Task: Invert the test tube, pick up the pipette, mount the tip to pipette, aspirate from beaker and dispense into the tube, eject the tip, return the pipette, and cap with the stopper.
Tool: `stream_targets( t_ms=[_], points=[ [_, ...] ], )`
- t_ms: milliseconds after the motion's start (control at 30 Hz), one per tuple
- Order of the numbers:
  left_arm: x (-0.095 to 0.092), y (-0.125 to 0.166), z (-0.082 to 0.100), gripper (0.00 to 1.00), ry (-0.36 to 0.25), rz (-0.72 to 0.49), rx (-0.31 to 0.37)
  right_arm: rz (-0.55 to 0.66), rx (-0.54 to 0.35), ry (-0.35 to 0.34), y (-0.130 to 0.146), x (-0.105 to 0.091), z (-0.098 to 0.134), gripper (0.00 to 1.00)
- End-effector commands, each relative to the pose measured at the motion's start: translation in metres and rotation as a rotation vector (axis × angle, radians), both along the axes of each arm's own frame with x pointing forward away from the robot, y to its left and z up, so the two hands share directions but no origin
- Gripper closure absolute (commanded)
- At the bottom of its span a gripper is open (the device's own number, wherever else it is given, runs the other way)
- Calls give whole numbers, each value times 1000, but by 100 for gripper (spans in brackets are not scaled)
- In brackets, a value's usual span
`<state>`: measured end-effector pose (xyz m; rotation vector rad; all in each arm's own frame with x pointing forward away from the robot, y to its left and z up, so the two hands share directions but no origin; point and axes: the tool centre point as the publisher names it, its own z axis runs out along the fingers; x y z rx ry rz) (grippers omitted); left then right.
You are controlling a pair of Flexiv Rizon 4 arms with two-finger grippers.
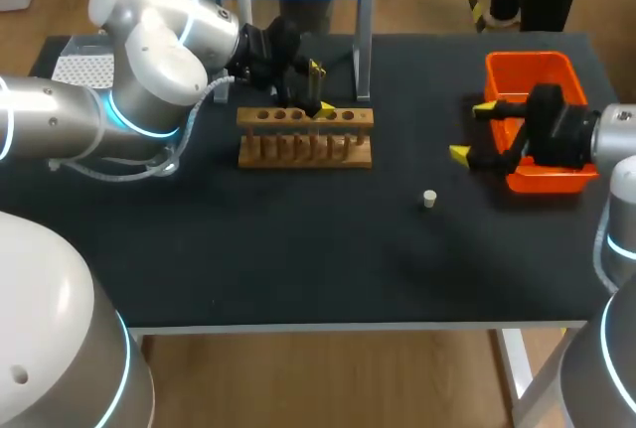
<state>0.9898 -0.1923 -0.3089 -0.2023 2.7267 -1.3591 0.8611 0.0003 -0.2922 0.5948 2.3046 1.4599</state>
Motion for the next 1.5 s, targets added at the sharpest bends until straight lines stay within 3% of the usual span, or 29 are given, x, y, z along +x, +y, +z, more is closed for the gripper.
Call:
stream_targets(
  t_ms=[33,833,1000,1500],
  points=[
    [1,0,0,0,1,-1,0,-13,1,4,8,-4,-15,0],
    [1,0,0,0,1,-1,0,-24,-2,76,22,-20,-72,0],
    [1,0,0,0,1,-1,0,-17,5,51,22,-21,-78,0],
    [1,0,0,0,1,-1,0,-21,-11,62,26,-23,-100,0]
  ],
)
